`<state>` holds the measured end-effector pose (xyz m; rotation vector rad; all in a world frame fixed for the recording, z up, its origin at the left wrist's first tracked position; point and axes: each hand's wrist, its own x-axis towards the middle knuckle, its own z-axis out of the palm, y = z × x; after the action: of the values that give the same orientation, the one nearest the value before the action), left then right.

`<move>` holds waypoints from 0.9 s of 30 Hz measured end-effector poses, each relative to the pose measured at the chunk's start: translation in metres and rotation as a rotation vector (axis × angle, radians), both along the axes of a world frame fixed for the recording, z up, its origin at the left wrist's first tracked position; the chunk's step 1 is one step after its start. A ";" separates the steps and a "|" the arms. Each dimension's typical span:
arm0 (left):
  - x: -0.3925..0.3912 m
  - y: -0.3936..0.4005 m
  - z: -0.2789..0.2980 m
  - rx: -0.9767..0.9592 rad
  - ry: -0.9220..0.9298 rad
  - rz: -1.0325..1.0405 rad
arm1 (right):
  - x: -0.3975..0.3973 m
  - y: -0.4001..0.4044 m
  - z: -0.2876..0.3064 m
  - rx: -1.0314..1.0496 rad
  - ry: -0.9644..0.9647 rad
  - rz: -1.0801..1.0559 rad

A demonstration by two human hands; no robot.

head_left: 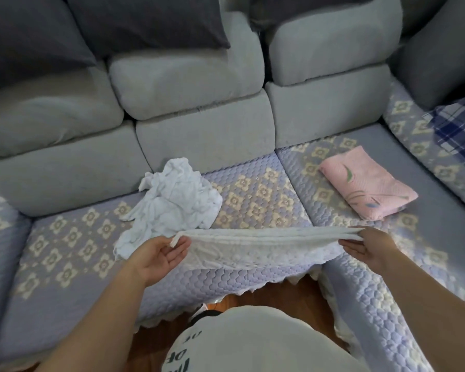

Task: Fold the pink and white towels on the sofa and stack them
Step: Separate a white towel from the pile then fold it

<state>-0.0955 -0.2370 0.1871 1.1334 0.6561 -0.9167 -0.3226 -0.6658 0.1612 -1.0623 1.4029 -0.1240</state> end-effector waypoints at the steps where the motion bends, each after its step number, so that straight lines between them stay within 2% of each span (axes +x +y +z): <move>1: -0.005 0.002 0.000 -0.019 -0.012 -0.017 | 0.000 0.001 0.000 -0.003 0.006 -0.024; 3: -0.013 0.003 -0.002 0.017 -0.061 -0.092 | 0.003 0.004 0.000 0.004 0.020 -0.053; 8: -0.009 0.006 -0.009 0.341 -0.133 -0.225 | 0.014 0.006 0.005 -0.013 0.086 -0.073; 11: -0.005 0.008 -0.005 0.400 -0.125 -0.262 | 0.016 0.005 0.009 -0.036 0.148 -0.083; 14: -0.003 0.010 -0.008 0.409 -0.144 -0.213 | 0.014 0.007 0.014 -0.048 0.198 -0.043; 17: -0.009 0.009 -0.011 0.309 -0.127 -0.140 | 0.011 0.014 0.016 -0.010 0.203 0.029; 20: -0.018 0.007 -0.012 0.254 -0.124 -0.069 | 0.007 0.017 0.017 -0.013 0.093 0.081; 23: -0.023 0.007 -0.014 0.317 -0.133 -0.060 | 0.001 0.016 0.016 -0.001 -0.054 0.151; 25: -0.023 0.009 -0.021 0.387 -0.120 -0.064 | -0.007 0.018 0.016 0.021 -0.044 0.254; 27: -0.023 0.010 -0.029 0.376 -0.046 -0.031 | -0.016 0.018 0.014 0.055 -0.022 0.288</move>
<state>-0.1185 -0.2275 0.1576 1.4978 0.7963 -0.8102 -0.3381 -0.6482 0.1751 -1.2009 1.2128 0.1122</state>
